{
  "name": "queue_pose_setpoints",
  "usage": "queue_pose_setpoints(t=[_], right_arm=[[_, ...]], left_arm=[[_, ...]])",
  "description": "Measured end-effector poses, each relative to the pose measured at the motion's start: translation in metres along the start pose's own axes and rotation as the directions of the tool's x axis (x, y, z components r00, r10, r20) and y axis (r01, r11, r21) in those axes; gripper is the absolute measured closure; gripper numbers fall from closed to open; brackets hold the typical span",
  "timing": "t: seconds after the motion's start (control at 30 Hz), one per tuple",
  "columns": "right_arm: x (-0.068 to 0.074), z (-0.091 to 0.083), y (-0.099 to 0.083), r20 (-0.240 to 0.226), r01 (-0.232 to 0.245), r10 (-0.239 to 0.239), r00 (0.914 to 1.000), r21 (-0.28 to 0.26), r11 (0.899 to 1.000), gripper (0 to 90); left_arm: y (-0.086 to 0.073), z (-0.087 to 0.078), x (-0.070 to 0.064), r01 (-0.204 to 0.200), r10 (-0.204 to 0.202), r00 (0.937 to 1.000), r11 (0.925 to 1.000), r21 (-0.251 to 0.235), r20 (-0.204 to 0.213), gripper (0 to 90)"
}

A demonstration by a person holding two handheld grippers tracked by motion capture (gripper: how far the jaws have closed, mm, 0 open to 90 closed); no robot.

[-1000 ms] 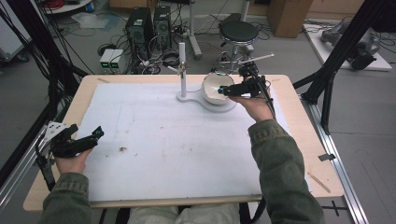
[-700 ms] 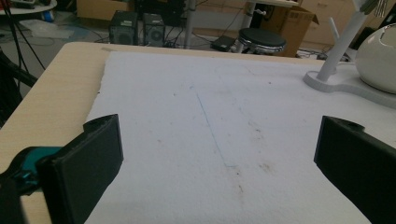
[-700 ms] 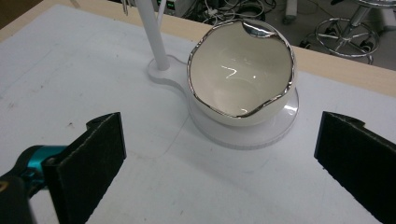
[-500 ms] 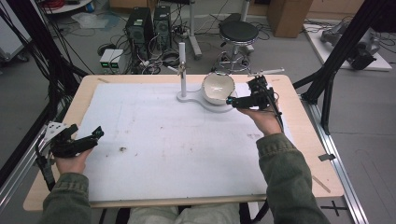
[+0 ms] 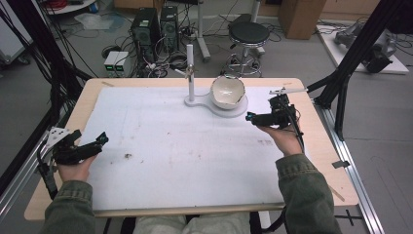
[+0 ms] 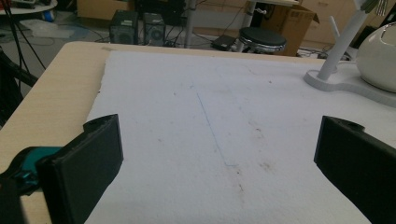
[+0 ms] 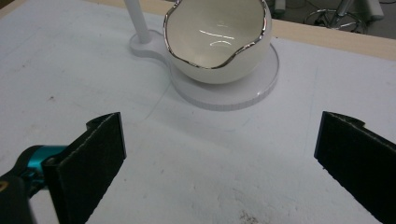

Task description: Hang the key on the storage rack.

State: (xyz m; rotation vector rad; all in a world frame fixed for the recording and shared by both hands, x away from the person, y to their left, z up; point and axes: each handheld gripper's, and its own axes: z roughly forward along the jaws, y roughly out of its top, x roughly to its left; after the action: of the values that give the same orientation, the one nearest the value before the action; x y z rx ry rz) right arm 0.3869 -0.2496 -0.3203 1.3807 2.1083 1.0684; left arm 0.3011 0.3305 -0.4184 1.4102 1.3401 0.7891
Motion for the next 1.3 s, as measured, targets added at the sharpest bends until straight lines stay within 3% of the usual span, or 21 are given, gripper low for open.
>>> queue_pose_setpoints(t=[0.13,0.37,0.63,0.9,1.0,1.17,1.3], right_arm=[[-0.004,-0.002,-0.01,0.025,0.002,-0.002,0.9997,-0.017,1.0,1.0],[-0.011,-0.004,-0.03,0.034,-0.022,0.023,0.9991,-0.032,0.999,1.0],[-0.015,-0.003,-0.048,0.049,-0.014,0.017,0.9987,-0.056,0.998,1.0],[-0.023,0.001,-0.069,0.048,-0.063,0.068,0.9965,-0.093,0.994,1.0],[-0.021,0.005,-0.077,0.058,-0.047,0.053,0.9969,-0.088,0.995,1.0],[-0.017,0.005,-0.088,0.066,-0.033,0.044,0.9968,-0.156,0.987,1.0],[-0.014,0.001,-0.096,0.078,-0.011,0.029,0.9965,-0.223,0.975,1.0]], left_arm=[[0.0,0.0,0.0,0.0,0.0,1.0,1.0,0.0,0.0,1.7],[0.0,0.0,0.0,-0.001,0.001,1.0,1.0,0.001,0.0,1.7],[0.0,-0.001,-0.001,-0.005,0.005,1.0,1.0,0.004,-0.001,1.7],[0.0,-0.002,-0.001,-0.001,0.001,1.0,1.0,0.003,0.0,1.7],[-0.001,-0.002,-0.001,-0.001,0.001,1.0,1.0,0.002,-0.001,1.7],[-0.001,-0.002,-0.001,-0.002,0.002,1.0,1.0,0.004,0.003,1.7],[-0.001,-0.002,-0.001,-0.001,0.001,1.0,1.0,0.005,0.005,1.7]])
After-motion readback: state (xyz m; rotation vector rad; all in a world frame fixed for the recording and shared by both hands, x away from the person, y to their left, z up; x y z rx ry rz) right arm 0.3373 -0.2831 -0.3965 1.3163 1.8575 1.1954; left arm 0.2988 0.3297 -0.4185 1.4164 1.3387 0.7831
